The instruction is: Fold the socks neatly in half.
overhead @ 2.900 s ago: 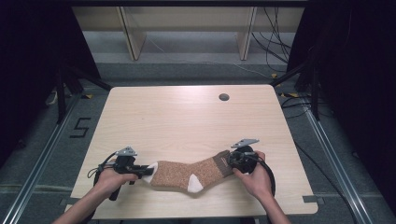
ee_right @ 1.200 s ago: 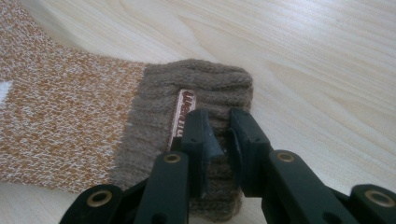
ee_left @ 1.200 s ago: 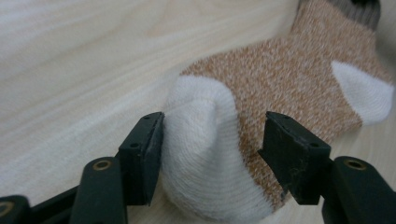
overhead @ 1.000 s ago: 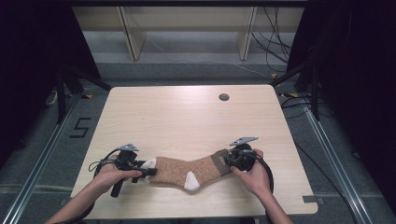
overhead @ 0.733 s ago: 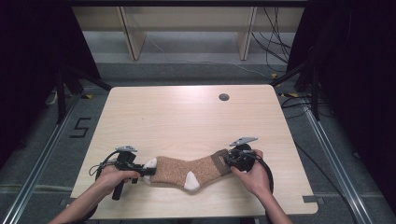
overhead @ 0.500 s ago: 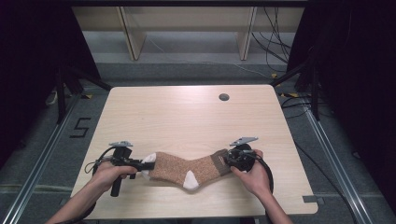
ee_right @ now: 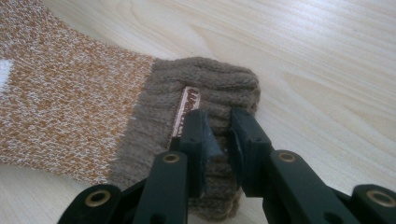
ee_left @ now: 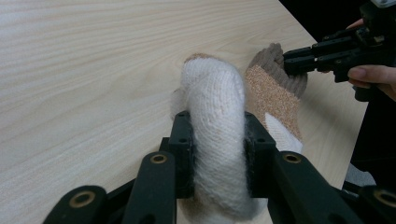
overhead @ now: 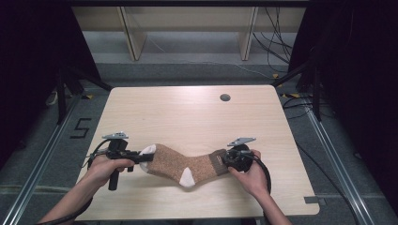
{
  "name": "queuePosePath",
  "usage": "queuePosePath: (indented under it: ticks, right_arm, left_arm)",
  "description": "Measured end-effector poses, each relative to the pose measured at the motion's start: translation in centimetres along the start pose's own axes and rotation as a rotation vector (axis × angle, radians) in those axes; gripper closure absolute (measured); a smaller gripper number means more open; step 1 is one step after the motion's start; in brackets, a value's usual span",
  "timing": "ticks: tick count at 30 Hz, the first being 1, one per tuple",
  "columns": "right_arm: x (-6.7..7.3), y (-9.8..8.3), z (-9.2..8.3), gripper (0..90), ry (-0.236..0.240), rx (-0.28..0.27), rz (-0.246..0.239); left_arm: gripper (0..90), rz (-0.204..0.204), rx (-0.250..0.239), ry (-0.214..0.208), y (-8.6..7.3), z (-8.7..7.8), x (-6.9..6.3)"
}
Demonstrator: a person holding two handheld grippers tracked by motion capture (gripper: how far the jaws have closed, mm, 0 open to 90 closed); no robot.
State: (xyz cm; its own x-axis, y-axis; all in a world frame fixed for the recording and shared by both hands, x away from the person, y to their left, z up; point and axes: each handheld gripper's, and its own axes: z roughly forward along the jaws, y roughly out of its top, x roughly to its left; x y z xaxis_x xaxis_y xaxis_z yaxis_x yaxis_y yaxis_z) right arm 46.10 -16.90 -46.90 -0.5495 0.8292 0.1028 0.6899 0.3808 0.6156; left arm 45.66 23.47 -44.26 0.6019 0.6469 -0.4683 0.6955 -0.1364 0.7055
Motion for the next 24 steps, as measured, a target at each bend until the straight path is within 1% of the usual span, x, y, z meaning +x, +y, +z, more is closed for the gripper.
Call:
queuePosePath:
  ticks: [2,3,4,5,6,7,8,9,10,11,12,13,14,15,16,17,18,19,20,21,22,23,24]
  right_arm:
    - [0.0,0.1,0.1,76.2,0.003,0.0,-0.002]
    - [0.0,0.1,0.1,76.2,0.002,-0.001,-0.01]
    - [0.1,0.1,0.1,76.2,0.001,-0.004,0.0]
    - [0.1,0.1,0.2,76.2,0.001,-0.006,-0.009]
    - [0.2,0.1,0.2,76.1,0.003,-0.007,-0.003]
    - [0.2,0.2,0.2,75.6,0.005,-0.009,-0.001]
    - [0.2,0.3,0.1,74.0,0.013,-0.012,0.011]
    - [0.2,0.5,-0.1,71.4,0.021,-0.017,0.017]
    - [0.0,0.6,-0.2,70.0,0.029,-0.06,0.01]
    - [-0.1,0.9,-0.8,69.8,0.015,-0.063,0.014]
    - [0.0,0.9,-1.2,70.8,0.0,-0.077,0.042]
    - [-0.3,0.9,-1.5,71.9,-0.009,-0.096,0.04]
    - [-0.7,0.9,-1.4,72.7,-0.006,-0.099,0.035]
    - [-0.8,0.7,-1.4,73.0,-0.007,-0.076,0.054]
    - [-1.0,0.5,-1.1,73.0,0.004,-0.063,0.036]
    - [-1.1,0.3,-0.8,73.0,0.011,-0.047,0.025]
    - [-1.0,0.1,-0.5,73.1,0.011,-0.043,0.054]
    - [-1.1,-0.1,-0.2,73.2,0.021,-0.044,0.079]
    - [-0.9,-0.2,0.0,73.7,0.035,-0.029,0.113]
    - [-0.8,-0.1,0.0,74.3,0.049,-0.006,0.143]
    - [-0.9,-0.1,0.3,74.6,0.043,-0.033,0.119]
    - [-0.7,0.0,0.3,74.8,0.048,-0.016,0.133]
    - [-0.7,0.0,0.6,74.8,0.051,-0.032,0.104]
  left_arm:
    - [70.0,0.008,-0.01,0.005,0.2,-0.1,-0.2]
    - [70.1,0.009,-0.013,-0.002,0.4,-0.2,-0.3]
    - [70.1,0.013,-0.018,-0.003,0.5,-0.2,-0.3]
    - [70.1,0.015,-0.023,-0.004,0.6,-0.3,-0.4]
    - [70.1,0.016,-0.024,-0.005,0.7,-0.3,-0.5]
    - [70.1,0.019,-0.027,0.007,0.8,-0.4,-0.6]
    - [70.1,0.021,-0.03,-0.003,0.8,-0.4,-0.6]
    - [70.1,0.024,-0.032,0.008,0.9,-0.4,-0.7]
    - [70.1,0.025,-0.039,0.005,0.9,-0.4,-0.8]
    - [70.1,0.027,-0.035,0.001,1.0,-0.5,-0.8]
    - [70.1,0.023,-0.044,0.006,1.0,-0.5,-1.0]
    - [70.1,0.019,-0.05,0.005,1.0,-0.4,-1.0]
    - [70.1,0.022,-0.043,0.002,1.0,-0.5,-1.1]
    - [70.1,0.024,-0.042,0.006,1.0,-0.5,-1.1]
    - [70.1,0.023,-0.054,0.013,1.1,-0.5,-1.2]
    - [70.1,0.023,-0.057,0.007,1.2,-0.6,-1.2]
    - [70.1,0.019,-0.062,0.016,1.3,-0.6,-1.3]
    - [70.2,0.021,-0.071,0.009,1.3,-0.6,-1.4]
    - [70.2,0.021,-0.082,0.006,1.4,-0.6,-1.6]
    - [70.3,0.024,-0.08,0.008,1.5,-0.6,-1.7]
    - [70.3,0.029,-0.091,-0.001,1.7,-0.6,-1.9]
    - [70.3,0.029,-0.098,-0.001,1.9,-0.6,-2.1]
    - [70.3,0.031,-0.103,0.0,2.0,-0.6,-2.3]
